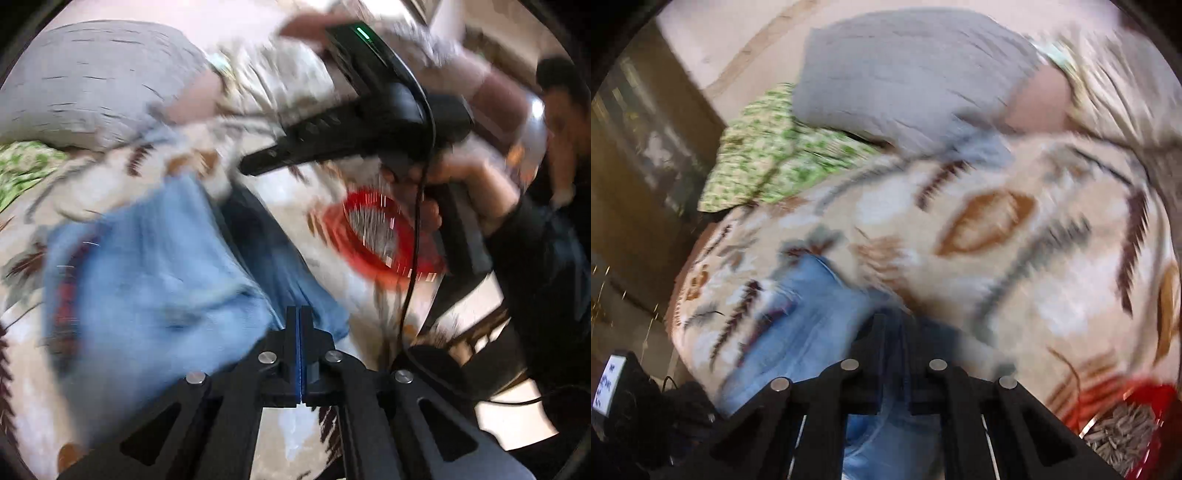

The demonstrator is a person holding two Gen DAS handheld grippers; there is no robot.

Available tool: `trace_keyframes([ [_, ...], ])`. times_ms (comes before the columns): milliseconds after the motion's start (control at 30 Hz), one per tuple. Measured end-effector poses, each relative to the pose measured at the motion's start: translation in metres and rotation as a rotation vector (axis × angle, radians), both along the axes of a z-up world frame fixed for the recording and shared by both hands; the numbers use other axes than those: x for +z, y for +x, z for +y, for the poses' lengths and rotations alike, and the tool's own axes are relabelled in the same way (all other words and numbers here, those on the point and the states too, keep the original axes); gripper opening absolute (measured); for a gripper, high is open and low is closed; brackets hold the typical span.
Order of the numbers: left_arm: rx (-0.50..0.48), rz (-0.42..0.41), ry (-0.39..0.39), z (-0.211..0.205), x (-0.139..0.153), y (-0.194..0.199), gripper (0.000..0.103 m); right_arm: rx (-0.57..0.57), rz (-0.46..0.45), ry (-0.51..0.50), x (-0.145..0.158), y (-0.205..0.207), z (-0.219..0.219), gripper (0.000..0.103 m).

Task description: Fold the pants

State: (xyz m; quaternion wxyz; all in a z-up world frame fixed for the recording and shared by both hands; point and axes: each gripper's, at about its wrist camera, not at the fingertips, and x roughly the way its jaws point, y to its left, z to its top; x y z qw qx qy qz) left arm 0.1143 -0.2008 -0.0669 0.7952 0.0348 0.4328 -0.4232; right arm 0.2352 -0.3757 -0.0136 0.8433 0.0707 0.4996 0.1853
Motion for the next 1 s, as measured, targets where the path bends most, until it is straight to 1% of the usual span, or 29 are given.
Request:
trace_keyframes([
  [67,-0.006,0.027,0.032,-0.009,-0.009,-0.003,0.0,-0.015,0.03,0.0,-0.017,-0.002,-0.01,0.008],
  [100,-0.002,0.038,0.018,-0.005,-0.008,-0.006,0.0,-0.01,0.038,0.012,-0.021,-0.004,-0.012,0.008],
  [133,0.011,0.04,0.007,0.002,-0.002,-0.005,0.005,-0.004,0.038,0.026,-0.023,-0.008,-0.013,0.008],
  [167,0.029,0.04,-0.01,0.012,0.006,-0.004,0.028,0.0,0.03,0.031,-0.023,-0.012,-0.012,0.009],
  [200,0.044,0.034,-0.033,0.022,0.015,-0.003,0.044,0.008,0.018,0.035,-0.021,-0.018,-0.011,0.009],
  [233,0.055,0.027,-0.072,0.036,0.027,-0.003,0.069,0.01,0.004,0.035,-0.018,-0.023,-0.009,0.009],
  [267,0.066,0.014,-0.099,0.047,0.037,0.0,0.078,0.01,-0.011,0.04,-0.015,-0.029,-0.006,0.013],
  [333,0.12,-0.052,-0.096,0.067,0.059,0.01,0.082,0.022,-0.048,0.077,-0.009,-0.044,-0.003,0.032],
  [367,0.143,-0.077,-0.098,0.077,0.069,0.019,0.087,0.024,-0.061,0.091,-0.007,-0.051,-0.001,0.066],
  [400,0.165,-0.088,-0.099,0.085,0.078,0.028,0.088,0.017,-0.081,0.098,-0.005,-0.06,0.002,0.09],
  [500,0.237,-0.073,-0.095,0.104,0.095,0.055,0.094,0.007,-0.135,0.116,0.001,-0.086,0.008,0.09],
  [567,0.274,-0.044,-0.086,0.118,0.103,0.074,0.095,0.006,-0.147,0.131,0.004,-0.1,0.011,0.09],
  [633,0.298,-0.045,-0.078,0.132,0.112,0.08,0.095,0.018,-0.157,0.151,0.003,-0.116,0.019,0.09],
  [733,0.28,-0.065,-0.097,0.15,0.12,0.075,0.095,0.042,-0.162,0.128,-0.004,-0.133,0.038,0.09],
  [800,0.254,-0.054,-0.079,0.156,0.114,0.068,0.096,0.041,-0.158,0.118,-0.009,-0.137,0.049,0.09],
  [867,0.199,-0.055,-0.054,0.158,0.1,0.056,0.096,0.046,-0.14,0.16,-0.013,-0.135,0.059,0.09],
  [933,0.145,-0.107,-0.021,0.161,0.086,0.037,0.096,0.043,-0.125,0.222,-0.012,-0.129,0.068,0.09],
  [1000,0.087,-0.169,0.015,0.162,0.066,0.016,0.096,0.015,-0.096,0.289,-0.009,-0.12,0.073,0.09],
])
